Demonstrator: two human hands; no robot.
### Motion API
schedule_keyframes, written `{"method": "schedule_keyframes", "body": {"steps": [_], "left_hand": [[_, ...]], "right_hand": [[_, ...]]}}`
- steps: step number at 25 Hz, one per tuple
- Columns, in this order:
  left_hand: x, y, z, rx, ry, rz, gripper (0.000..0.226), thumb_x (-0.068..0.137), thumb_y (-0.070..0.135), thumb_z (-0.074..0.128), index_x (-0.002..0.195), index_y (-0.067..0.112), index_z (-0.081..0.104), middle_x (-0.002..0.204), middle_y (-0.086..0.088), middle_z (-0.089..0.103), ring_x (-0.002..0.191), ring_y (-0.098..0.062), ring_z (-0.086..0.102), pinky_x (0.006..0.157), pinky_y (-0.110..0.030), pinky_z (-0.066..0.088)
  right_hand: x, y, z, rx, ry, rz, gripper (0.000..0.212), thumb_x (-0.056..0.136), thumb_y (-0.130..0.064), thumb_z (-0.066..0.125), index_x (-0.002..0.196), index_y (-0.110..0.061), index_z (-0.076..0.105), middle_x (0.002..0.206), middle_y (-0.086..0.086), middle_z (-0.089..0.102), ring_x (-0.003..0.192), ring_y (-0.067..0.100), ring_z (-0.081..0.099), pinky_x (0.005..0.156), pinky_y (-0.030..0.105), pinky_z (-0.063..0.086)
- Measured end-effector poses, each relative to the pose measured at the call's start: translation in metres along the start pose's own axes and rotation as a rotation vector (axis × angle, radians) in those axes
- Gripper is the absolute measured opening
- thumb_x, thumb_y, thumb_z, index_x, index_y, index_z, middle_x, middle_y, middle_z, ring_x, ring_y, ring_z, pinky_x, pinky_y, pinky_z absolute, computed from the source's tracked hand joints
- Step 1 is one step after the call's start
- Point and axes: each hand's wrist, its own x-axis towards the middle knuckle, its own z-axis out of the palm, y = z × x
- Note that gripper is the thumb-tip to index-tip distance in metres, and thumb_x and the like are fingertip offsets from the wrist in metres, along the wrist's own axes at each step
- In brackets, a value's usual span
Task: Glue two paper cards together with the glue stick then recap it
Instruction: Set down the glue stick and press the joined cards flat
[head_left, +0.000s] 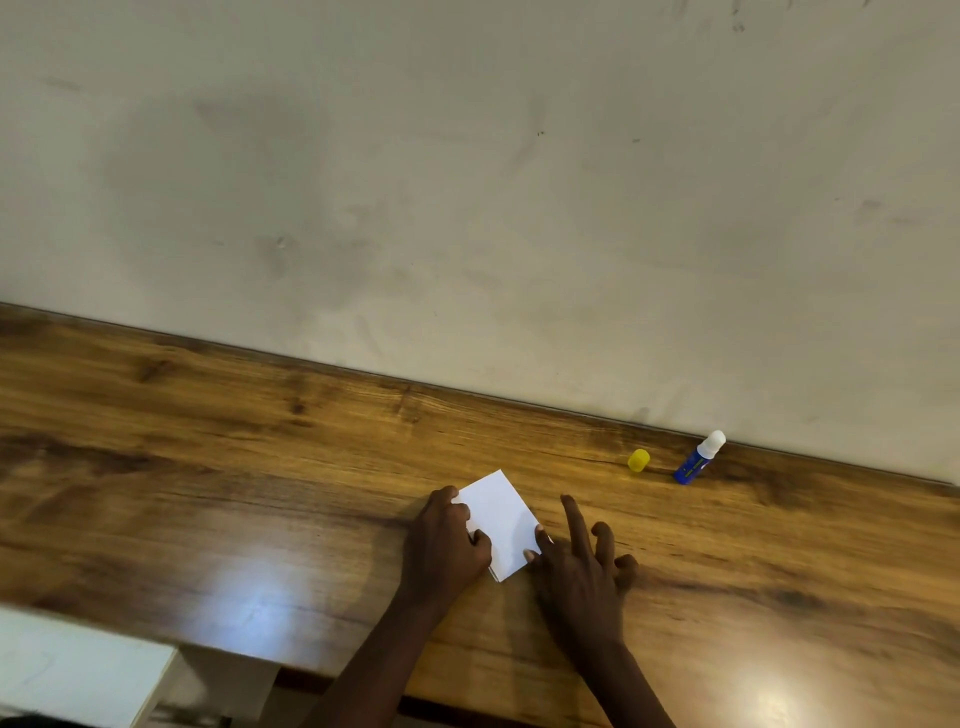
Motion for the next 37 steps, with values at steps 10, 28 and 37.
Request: {"method": "schedule_keyframes", "body": {"steps": [10, 28, 37], "left_hand": [[0.002, 0.001, -0.005, 0.008, 0.030, -0.001, 0.038, 0.082, 0.026, 0.062, 0.115, 0.009, 0.058, 0.127, -0.004, 0.059, 0.112, -0.016, 0.057, 0.090, -0.022, 0.045], [-0.004, 0.006, -0.023, 0.241, -0.365, 0.187, 0.036, 0.092, 0.030, 0.046, 0.128, 0.032, 0.049, 0.148, -0.002, 0.037, 0.138, -0.016, 0.029, 0.116, -0.049, -0.003], [0.000, 0.005, -0.017, -0.110, -0.383, 0.068, 0.046, 0.090, 0.007, 0.048, 0.132, 0.024, 0.045, 0.146, -0.004, 0.039, 0.133, -0.021, 0.040, 0.106, -0.027, 0.037]], "right_hand": [[-0.032, -0.020, 0.007, 0.037, 0.074, -0.131, 0.037, 0.083, -0.060, 0.039, 0.118, -0.052, 0.045, 0.147, 0.006, -0.015, 0.138, 0.040, 0.015, 0.099, 0.069, 0.017], [0.009, -0.018, -0.008, -0.005, -0.060, -0.055, 0.044, 0.090, -0.046, 0.035, 0.132, -0.036, 0.032, 0.150, 0.000, -0.028, 0.140, 0.033, -0.005, 0.107, 0.059, 0.009], [-0.013, -0.023, -0.001, 0.174, -0.029, 0.013, 0.039, 0.086, -0.055, 0.038, 0.117, -0.037, 0.054, 0.151, -0.004, -0.021, 0.141, 0.027, -0.002, 0.109, 0.055, 0.006]]}}
